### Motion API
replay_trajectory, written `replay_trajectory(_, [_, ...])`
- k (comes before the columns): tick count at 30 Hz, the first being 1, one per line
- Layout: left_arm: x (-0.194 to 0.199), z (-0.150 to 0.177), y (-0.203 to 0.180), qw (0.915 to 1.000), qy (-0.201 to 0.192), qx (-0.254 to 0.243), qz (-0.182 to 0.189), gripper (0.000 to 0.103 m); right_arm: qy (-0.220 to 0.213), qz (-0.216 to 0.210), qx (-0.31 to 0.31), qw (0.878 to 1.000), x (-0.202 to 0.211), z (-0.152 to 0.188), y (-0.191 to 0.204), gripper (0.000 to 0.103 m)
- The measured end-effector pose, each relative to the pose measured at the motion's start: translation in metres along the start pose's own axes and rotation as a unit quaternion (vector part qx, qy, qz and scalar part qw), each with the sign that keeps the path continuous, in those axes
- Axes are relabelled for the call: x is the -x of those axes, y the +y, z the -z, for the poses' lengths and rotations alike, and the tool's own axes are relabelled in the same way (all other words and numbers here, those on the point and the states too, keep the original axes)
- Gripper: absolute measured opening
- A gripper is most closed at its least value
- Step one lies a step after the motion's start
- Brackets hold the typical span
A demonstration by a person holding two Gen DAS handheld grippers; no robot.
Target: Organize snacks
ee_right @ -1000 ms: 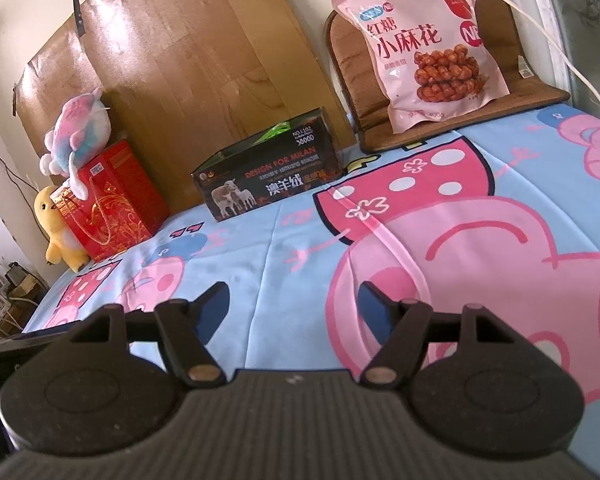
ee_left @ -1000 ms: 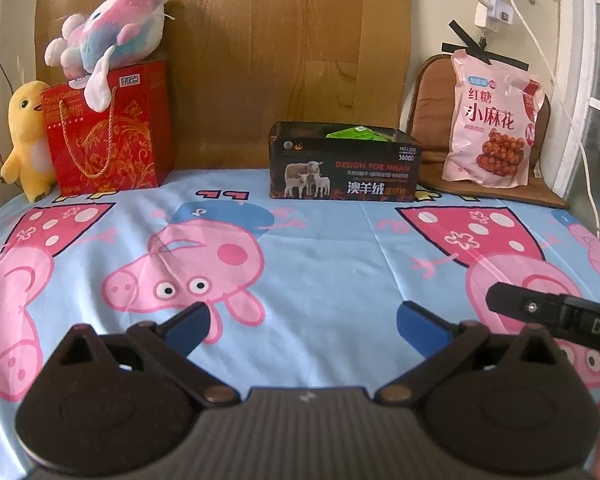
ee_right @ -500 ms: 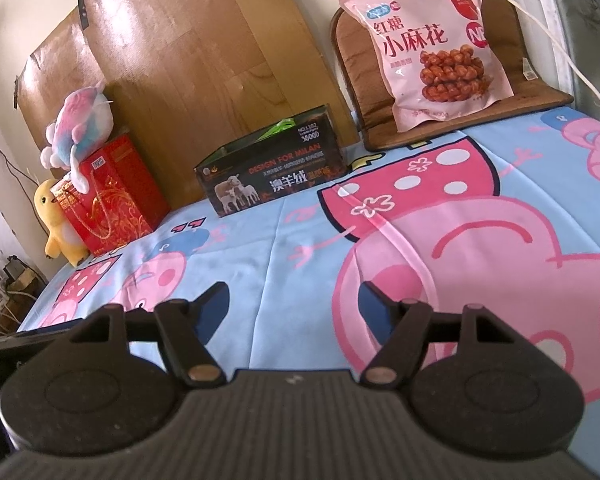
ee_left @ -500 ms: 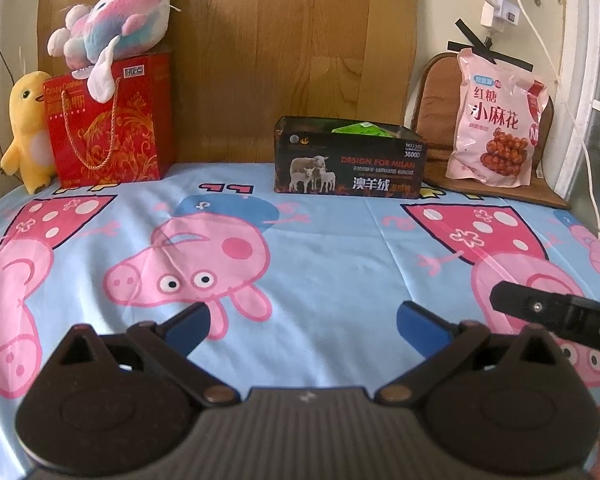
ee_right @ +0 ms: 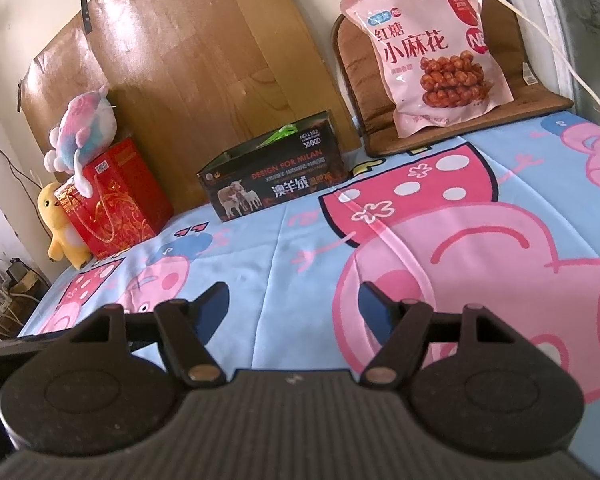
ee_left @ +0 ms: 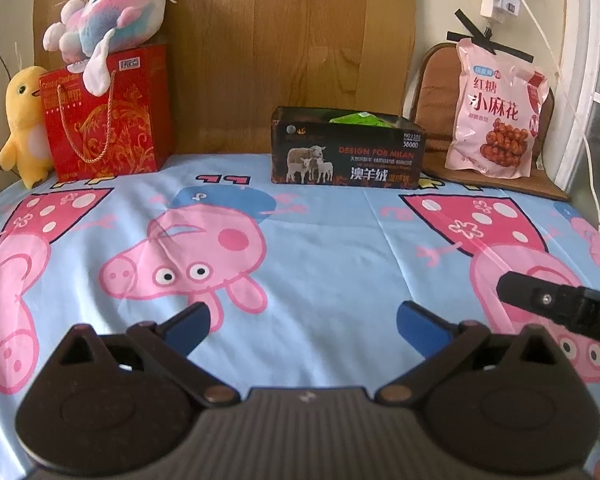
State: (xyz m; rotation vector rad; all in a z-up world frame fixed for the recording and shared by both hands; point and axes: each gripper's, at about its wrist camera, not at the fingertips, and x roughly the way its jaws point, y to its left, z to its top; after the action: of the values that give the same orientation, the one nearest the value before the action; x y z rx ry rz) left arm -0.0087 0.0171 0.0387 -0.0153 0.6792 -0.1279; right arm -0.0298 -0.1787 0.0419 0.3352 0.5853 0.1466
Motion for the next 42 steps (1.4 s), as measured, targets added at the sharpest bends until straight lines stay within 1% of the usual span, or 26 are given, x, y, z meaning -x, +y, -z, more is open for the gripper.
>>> replay_trajectory(8, [-0.0007, 0.0001, -0.0023, 0.9999, 0.008, -0.004, -0.006, 0.103, -0.002, -0.002, -0.003, 1.000, 0.0035, 0.0005, -0.0011, 0.074])
replay_trajectory(16, [0.0001, -0.0015, -0.0047, 0.9997, 0.010, -0.011, -0.022, 0.103, -0.001, -0.006, -0.002, 1.000, 0.0041, 0.0012, -0.0002, 0.074])
replay_trajectory(22, [0.0019, -0.0031, -0.0063, 0.9987, 0.003, -0.018, -0.047, 0.103, -0.003, -0.009, -0.004, 1.000, 0.0053, 0.0014, -0.0007, 0.075])
replay_trajectory(26, [0.0036, -0.0047, -0.0065, 0.9971, -0.007, -0.024, -0.072, 0.103, -0.004, -0.011, -0.005, 1.000, 0.0062, 0.0015, -0.0010, 0.075])
replay_trajectory(31, [0.0067, -0.0068, -0.0069, 0.9930, -0.027, -0.039, -0.108, 0.103, -0.004, -0.013, -0.006, 1.000, 0.0068, 0.0016, -0.0011, 0.075])
replay_trajectory(42, [0.0053, -0.0077, -0.0064, 0.9885, -0.034, -0.051, -0.139, 0.103, -0.005, -0.013, -0.009, 1.000, 0.0073, 0.0025, -0.0023, 0.076])
